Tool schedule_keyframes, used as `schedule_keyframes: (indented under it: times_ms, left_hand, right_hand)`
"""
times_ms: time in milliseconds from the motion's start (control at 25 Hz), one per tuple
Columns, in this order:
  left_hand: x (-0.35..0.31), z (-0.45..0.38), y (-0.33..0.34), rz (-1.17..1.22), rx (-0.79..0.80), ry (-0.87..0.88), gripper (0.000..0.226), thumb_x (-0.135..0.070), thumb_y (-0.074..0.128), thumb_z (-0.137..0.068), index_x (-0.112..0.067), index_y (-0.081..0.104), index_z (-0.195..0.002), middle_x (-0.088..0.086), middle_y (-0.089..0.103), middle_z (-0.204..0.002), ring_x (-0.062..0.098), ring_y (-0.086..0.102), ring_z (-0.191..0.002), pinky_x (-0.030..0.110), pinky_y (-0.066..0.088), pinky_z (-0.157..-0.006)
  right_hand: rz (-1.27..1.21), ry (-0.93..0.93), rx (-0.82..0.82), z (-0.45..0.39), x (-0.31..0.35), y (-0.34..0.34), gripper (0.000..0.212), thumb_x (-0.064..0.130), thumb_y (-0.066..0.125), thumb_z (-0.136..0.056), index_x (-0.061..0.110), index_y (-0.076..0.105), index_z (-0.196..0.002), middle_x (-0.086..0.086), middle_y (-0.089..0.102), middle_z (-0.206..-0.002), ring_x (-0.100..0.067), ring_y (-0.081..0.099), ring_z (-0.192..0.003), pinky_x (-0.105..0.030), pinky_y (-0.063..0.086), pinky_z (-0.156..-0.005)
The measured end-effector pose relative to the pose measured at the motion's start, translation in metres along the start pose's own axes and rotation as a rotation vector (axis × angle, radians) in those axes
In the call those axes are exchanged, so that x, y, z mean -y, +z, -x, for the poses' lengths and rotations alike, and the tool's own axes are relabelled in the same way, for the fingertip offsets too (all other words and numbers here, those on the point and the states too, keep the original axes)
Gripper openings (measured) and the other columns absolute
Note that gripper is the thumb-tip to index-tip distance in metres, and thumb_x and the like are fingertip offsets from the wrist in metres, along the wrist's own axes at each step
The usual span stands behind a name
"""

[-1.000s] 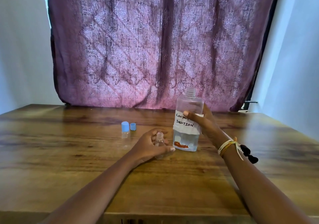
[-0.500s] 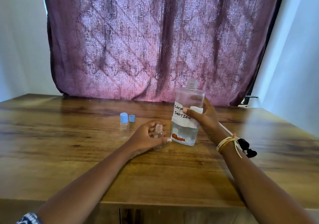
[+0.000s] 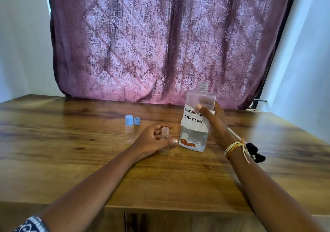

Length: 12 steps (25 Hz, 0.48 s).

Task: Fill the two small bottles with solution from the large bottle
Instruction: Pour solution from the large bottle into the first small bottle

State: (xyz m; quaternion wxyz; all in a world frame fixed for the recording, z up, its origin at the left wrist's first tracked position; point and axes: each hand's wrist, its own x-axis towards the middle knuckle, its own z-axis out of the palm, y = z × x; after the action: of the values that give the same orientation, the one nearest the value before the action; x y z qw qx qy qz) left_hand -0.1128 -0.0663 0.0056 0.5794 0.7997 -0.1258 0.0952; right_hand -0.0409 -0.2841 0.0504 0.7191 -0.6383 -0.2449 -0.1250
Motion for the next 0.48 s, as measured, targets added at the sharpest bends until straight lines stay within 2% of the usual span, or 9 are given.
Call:
schedule_keyframes:
  times_ms: [160, 280, 360, 480]
  left_hand:
    - [0.0, 0.001, 0.0, -0.002, -0.001, -0.008, 0.054, -0.032, 0.085, -0.067, -0.025, 0.063, -0.116, -0.001, 0.075, -0.106, 0.01, 0.071, -0.101, 0.039, 0.056, -0.094]
    - [0.0, 0.002, -0.001, 0.009, 0.0, 0.011, 0.061, -0.046, 0.085, -0.06, -0.027, 0.065, -0.115, 0.0, 0.075, -0.106, 0.014, 0.071, -0.102, 0.042, 0.055, -0.095]
    - [-0.001, 0.003, -0.001, 0.02, 0.0, 0.027, 0.065, -0.052, 0.083, -0.055, -0.03, 0.065, -0.113, 0.0, 0.076, -0.105, 0.016, 0.071, -0.102, 0.042, 0.056, -0.095]
    - [0.0, 0.002, -0.001, 0.018, -0.006, 0.036, 0.057, -0.048, 0.083, -0.06, -0.031, 0.067, -0.112, 0.0, 0.076, -0.104, 0.017, 0.071, -0.101, 0.045, 0.055, -0.095]
  right_hand:
    - [-0.009, 0.01, 0.037, 0.002, 0.003, 0.0, 0.049, 0.042, 0.079, -0.064, 0.025, 0.062, -0.107, -0.008, 0.071, -0.106, -0.02, 0.073, -0.091, -0.031, 0.058, -0.072]
    - [-0.014, 0.022, 0.085, 0.004, 0.007, 0.001, 0.055, 0.038, 0.081, -0.062, 0.024, 0.061, -0.111, -0.007, 0.074, -0.103, -0.023, 0.074, -0.091, -0.031, 0.058, -0.071]
    - [-0.028, 0.019, 0.106, 0.005, 0.009, 0.001, 0.05, 0.031, 0.081, -0.065, 0.025, 0.062, -0.11, -0.004, 0.077, -0.098, -0.022, 0.074, -0.089, -0.03, 0.059, -0.069]
    - [0.008, -0.042, 0.071, 0.006, 0.012, 0.002, 0.049, 0.031, 0.085, -0.062, 0.026, 0.065, -0.106, -0.005, 0.077, -0.1, -0.023, 0.074, -0.091, -0.034, 0.06, -0.072]
